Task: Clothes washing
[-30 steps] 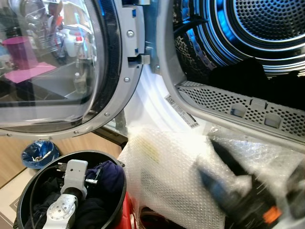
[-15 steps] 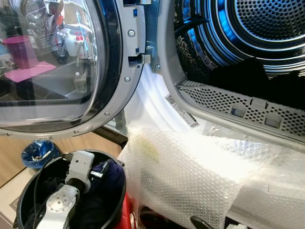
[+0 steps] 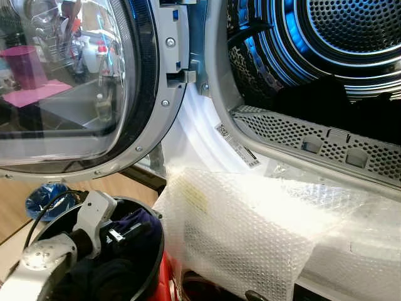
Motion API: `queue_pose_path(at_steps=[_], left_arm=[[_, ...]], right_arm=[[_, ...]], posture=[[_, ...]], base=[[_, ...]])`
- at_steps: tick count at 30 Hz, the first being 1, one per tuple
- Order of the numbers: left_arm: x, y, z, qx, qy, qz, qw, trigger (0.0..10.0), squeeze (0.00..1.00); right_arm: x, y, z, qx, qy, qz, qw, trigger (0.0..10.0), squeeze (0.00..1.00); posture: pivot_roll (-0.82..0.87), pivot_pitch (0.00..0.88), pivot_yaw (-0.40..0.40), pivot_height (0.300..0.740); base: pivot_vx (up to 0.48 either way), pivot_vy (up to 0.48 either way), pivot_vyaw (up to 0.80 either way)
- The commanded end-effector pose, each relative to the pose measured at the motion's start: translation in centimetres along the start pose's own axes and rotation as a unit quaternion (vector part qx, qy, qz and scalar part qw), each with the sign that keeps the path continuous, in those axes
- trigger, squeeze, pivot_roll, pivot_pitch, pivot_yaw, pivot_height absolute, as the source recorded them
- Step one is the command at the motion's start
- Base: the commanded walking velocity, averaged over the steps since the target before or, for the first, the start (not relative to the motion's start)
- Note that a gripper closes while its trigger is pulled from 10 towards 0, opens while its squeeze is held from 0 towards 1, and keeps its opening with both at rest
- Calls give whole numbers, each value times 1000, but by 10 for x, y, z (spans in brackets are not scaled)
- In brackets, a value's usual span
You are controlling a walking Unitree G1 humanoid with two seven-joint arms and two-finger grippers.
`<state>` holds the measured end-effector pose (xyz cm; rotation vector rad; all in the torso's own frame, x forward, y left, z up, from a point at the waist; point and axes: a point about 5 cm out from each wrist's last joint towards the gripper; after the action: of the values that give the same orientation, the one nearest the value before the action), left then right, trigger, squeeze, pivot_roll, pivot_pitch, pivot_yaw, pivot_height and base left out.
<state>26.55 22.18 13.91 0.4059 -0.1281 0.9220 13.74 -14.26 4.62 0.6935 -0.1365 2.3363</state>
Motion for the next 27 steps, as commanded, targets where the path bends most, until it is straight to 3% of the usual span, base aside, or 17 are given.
queue_pose_path(at_steps=[1,2,3,4,9,11,12,23,25,27], left_arm=[[1,-2,0,13,-8,-7,1000,10000,0],[2,-4,-2,22,-10,-14,1000,10000,906],[2,-5,-3,30,-12,-20,999,10000,906],[2,-9,-8,48,-12,-39,998,10000,1000],[5,-22,-18,87,-56,-56,993,10000,1000],[6,-32,-18,82,-47,-59,994,10000,1000],[7,-35,-16,78,-45,-62,994,10000,24],[7,-42,-30,133,-91,-134,978,10000,0],[7,-41,-32,142,-102,-139,975,10000,0],[13,-42,-35,166,-139,-116,969,10000,0]], right_arm=[[0,1,-3,4,-1,0,1000,10000,0],[0,0,-3,3,-1,1,1000,10000,0],[-1,0,-3,2,0,1,1000,10000,0],[-1,-2,-2,0,1,3,1000,10000,0],[-3,-5,-1,-4,4,0,1000,10000,0],[-4,-6,-1,-5,6,1,1000,10000,0],[-4,-6,-1,-6,7,0,1000,10000,0],[-6,-7,2,-9,12,-5,1000,10000,0],[-7,-7,3,-10,12,-5,1000,10000,0],[-7,-7,4,-11,12,-5,1000,10000,0]], posture=[[260,53,-2,740],[260,53,-2,740],[260,53,-2,740],[258,50,-3,740],[255,46,-4,740],[248,43,-7,740],[245,43,-7,740],[230,39,-12,740],[230,39,-12,740],[231,38,-14,740]], base=[[0,0,0],[0,0,0],[0,0,0],[0,0,0],[0,0,0],[0,0,0],[0,0,0],[0,0,0],[0,0,0],[0,0,0]])
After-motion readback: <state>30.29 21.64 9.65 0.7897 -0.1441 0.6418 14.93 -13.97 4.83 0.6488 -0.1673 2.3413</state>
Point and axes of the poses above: a point about 5 cm out from each wrist's last joint towards the gripper, its own y axis pointing back from the gripper into the wrist, its own z axis along the axis of the wrist's last joint, x = y × z, and after that the axes turned 8 degrees about -y, right-handed
